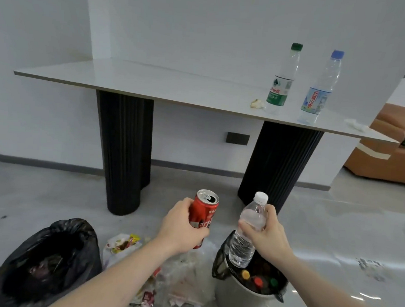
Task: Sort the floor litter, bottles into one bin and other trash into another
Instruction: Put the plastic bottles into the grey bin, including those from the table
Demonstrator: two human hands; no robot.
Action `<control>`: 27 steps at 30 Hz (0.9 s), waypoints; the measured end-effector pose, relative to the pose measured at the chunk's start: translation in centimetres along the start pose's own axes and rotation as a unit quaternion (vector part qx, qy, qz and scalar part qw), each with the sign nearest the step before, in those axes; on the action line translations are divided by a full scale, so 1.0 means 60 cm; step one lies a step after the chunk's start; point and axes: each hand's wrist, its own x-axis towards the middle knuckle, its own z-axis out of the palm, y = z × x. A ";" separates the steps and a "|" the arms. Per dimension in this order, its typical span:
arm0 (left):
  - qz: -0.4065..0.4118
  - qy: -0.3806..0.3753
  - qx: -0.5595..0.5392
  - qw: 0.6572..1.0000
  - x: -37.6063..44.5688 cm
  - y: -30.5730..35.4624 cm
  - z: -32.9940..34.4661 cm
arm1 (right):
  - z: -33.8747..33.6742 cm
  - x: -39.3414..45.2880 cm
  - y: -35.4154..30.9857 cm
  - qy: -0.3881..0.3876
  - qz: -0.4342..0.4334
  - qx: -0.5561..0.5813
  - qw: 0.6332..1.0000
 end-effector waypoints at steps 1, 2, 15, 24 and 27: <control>-0.004 -0.005 0.002 1.000 0.002 -0.008 0.012 | -0.001 0.006 0.025 -0.005 0.014 -0.013 1.000; -0.007 -0.011 0.005 1.000 0.006 -0.015 0.024 | -0.001 0.013 0.047 -0.011 0.023 -0.025 0.999; 0.014 -0.058 0.093 0.994 0.061 -0.053 0.103 | 0.039 0.081 0.241 -0.036 0.087 -0.096 0.991; -0.013 -0.038 0.093 0.995 0.070 -0.067 0.108 | 0.067 0.092 0.278 -0.083 0.061 -0.148 0.984; 0.002 -0.028 0.091 0.995 0.068 -0.060 0.110 | 0.076 0.091 0.276 -0.086 0.036 -0.156 0.983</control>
